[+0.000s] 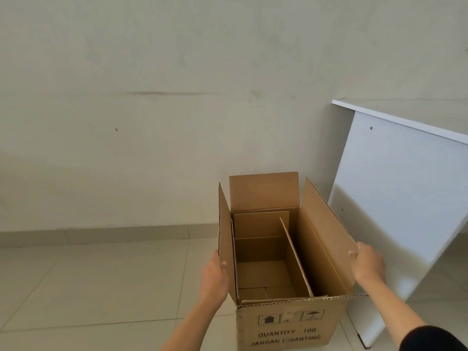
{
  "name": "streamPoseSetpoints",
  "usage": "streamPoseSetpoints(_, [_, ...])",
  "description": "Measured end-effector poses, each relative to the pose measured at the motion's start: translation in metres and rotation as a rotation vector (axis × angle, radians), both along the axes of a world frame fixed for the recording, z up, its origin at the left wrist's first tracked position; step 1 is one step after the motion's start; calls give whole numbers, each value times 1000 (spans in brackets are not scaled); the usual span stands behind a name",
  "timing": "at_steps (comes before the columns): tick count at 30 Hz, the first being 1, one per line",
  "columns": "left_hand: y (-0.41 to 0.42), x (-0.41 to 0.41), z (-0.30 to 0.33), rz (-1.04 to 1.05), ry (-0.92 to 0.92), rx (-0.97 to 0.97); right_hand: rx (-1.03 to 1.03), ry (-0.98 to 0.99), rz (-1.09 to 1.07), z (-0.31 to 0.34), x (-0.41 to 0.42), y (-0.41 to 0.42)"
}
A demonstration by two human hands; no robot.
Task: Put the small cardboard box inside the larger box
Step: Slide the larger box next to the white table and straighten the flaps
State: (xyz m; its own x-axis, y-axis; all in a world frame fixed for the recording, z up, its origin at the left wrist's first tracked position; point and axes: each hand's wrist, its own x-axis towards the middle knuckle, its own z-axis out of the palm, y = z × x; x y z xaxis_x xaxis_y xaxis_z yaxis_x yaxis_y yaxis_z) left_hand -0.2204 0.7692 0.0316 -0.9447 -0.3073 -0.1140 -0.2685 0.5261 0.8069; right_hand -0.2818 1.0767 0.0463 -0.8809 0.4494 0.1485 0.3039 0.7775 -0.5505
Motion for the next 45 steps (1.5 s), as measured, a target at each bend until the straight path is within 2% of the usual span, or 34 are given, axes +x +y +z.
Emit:
streamPoseSetpoints(3, [27,-5,0,-34,12,-30,-62,-7,23,-11,2,25])
streamPoseSetpoints(6, [34,-5,0,-71,-6,26,-127,-69,118,-7,3,24])
streamPoseSetpoints(8, [46,-2,-2,-30,-18,72,-140,-115,176,-6,5,27])
streamPoseSetpoints(9, [52,3,-3,11,7,56,-111,-63,204,-3,12,24])
streamPoseSetpoints(11, [62,20,-1,29,165,-145,44,87,358,5,29,15])
streamPoseSetpoints(12, [68,32,1,-60,286,-312,63,96,512,9,39,11])
streamPoseSetpoints(14, [81,46,-4,-350,485,-640,-57,-170,794,14,59,-1])
streamPoseSetpoints(15, [87,48,-10,-485,496,-803,-44,-349,876,9,65,-5])
streamPoseSetpoints(17, [96,44,-19,-652,291,-920,235,-540,957,-9,73,-11])
streamPoseSetpoints(19, [100,38,-21,-679,19,-905,438,-446,913,-22,70,-13])
streamPoseSetpoints(22, [101,24,-19,-669,-68,-896,539,-339,877,-29,54,-12])
streamPoseSetpoints(25, [104,9,-25,-699,-14,-875,615,-347,852,-36,36,-10])
streamPoseSetpoints(29, [106,-24,-43,-684,54,-882,595,-326,772,-52,10,-9])
streamPoseSetpoints(40, [108,-89,-49,-686,110,-893,640,-302,741,-49,-48,-9])
streamPoseSetpoints(43, [104,-88,-30,-679,166,-707,655,-329,755,-41,-54,-10])
streamPoseSetpoints(45, [96,-86,-13,-629,357,-587,620,-343,751,-38,-57,-11])
